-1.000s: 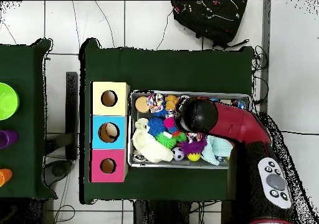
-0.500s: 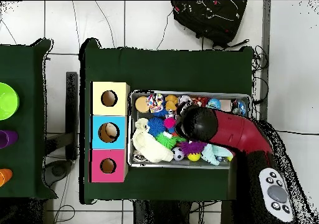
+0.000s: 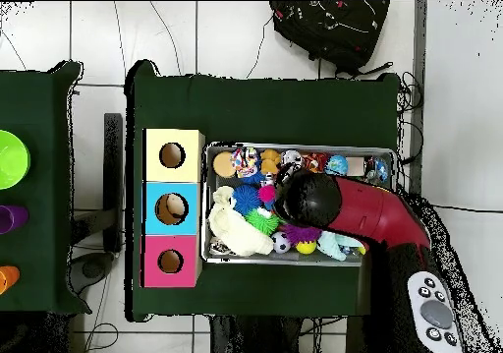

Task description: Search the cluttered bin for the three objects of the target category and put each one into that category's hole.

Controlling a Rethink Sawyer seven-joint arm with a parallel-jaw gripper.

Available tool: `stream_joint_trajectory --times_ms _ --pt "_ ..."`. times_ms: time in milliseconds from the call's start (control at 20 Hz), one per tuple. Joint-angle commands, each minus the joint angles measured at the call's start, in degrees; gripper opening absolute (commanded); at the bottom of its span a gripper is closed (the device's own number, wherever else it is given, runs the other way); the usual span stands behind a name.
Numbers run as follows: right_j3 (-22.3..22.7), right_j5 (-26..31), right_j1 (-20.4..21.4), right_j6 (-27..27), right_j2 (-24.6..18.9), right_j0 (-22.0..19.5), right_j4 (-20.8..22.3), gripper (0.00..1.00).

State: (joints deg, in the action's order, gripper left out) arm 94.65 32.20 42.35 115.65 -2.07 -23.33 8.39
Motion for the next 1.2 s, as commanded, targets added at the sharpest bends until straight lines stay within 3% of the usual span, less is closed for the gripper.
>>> stream_joint_trajectory --times_ms 50,200,450,800,1200 --pt "3.8 4.3 1.9 2.0 -0.5 1.1 1.2 1.0" --pt "5.2 2.4 1.8 2.6 -0.5 1.4 1.5 1.0" --pt "5.1 4.0 3.0 1.1 -0.8 1.0 1.4 1.0" --pt "-0.1 11.0 3.6 -5.4 -2.9 -2.3 1.4 1.0" --pt "-0.9 9.2 0.9 -6.9 -5.1 -5.1 2.4 1.0"
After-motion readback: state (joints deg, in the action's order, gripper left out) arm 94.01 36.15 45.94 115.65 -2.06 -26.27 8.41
